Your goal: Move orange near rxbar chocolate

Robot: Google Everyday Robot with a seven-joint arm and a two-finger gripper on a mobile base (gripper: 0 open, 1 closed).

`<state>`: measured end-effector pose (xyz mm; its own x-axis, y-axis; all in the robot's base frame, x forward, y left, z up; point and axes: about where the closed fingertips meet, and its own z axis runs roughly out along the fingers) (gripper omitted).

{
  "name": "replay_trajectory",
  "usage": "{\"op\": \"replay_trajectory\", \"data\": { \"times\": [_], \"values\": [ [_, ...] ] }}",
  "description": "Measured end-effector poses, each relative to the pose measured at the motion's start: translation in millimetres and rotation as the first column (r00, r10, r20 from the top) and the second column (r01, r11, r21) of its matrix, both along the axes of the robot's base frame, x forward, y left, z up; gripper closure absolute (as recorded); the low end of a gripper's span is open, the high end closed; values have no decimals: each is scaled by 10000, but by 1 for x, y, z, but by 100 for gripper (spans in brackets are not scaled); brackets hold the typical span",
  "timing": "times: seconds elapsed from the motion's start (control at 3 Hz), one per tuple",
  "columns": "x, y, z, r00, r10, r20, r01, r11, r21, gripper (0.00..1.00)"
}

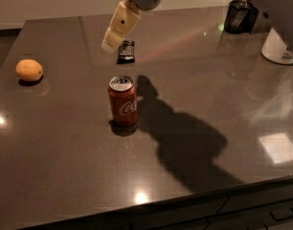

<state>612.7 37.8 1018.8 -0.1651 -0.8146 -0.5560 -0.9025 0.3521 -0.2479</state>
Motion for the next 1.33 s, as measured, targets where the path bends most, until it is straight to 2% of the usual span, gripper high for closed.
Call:
{"op": "replay_trajectory", "data": {
  "times": [0.33, 0.67, 1.33],
  "values": [
    [5, 24, -4, 9986, -511, 134, 512, 9987, -42, 0],
    [8, 41, -12, 9946, -1041, 57, 1041, 9946, -20, 0],
    [9, 43, -14, 9923, -1237, -29, 1237, 9923, 17, 0]
  ]
}}
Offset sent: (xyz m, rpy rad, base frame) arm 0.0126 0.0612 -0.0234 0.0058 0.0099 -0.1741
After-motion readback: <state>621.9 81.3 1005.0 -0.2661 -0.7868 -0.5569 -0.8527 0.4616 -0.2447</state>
